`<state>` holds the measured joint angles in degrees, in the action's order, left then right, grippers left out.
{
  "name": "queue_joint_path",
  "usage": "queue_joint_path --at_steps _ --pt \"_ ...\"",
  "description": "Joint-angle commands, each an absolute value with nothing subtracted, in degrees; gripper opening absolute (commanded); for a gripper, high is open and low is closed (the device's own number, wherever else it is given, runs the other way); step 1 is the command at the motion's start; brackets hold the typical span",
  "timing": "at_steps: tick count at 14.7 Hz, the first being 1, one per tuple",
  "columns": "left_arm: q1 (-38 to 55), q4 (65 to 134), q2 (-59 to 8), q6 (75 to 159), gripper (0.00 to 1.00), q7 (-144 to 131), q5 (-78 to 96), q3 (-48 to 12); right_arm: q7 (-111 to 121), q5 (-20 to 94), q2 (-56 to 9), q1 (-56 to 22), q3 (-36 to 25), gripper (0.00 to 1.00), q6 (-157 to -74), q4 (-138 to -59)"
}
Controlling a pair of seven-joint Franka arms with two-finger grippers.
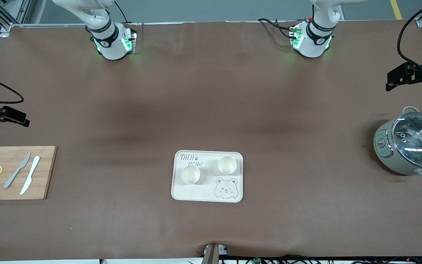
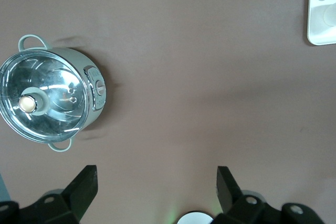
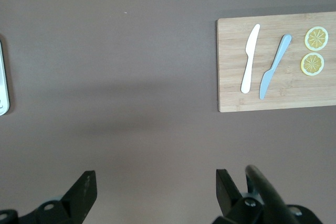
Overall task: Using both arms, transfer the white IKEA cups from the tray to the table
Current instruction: 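Reach both grippers toward the two white cups on the tray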
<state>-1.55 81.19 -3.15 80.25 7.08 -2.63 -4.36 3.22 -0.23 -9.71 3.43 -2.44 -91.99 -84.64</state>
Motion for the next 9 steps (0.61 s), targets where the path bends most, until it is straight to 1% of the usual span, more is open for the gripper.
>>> queue_joint_path --at_steps 1,3,4,6,8,9 --pt "-1.6 80.7 -3.4 80.5 1.00 7.0 -4.0 -4.8 3.0 -1.1 -8.4 3.1 -2.4 1.00 -92.5 -86.0" --pt "-1.5 80.5 -3.5 80.7 1.00 7.4 -2.6 -5.3 2.9 -1.1 -8.4 3.0 -2.4 1.00 -92.5 -86.0" --pt "-1.4 80.5 -4.9 81.5 1.00 7.2 -1.0 -6.0 2.8 -1.1 -8.4 2.7 -2.4 1.00 -92.5 -86.0" --pt "-1.3 80.8 -6.1 86.1 1.00 3.6 0.3 -9.0 2.4 -1.1 -8.4 2.6 -2.4 1.00 -92.5 -86.0" --pt "-0.6 80.1 -8.9 87.2 1.00 -2.0 -0.8 -11.2 1.5 -0.6 -8.5 1.4 -2.4 1.00 -92.7 -86.0" --pt "0.5 78.2 -11.1 88.1 1.00 -3.8 -0.8 -12.1 -0.3 -0.4 -8.6 1.1 -2.3 1.00 -92.8 -85.8"
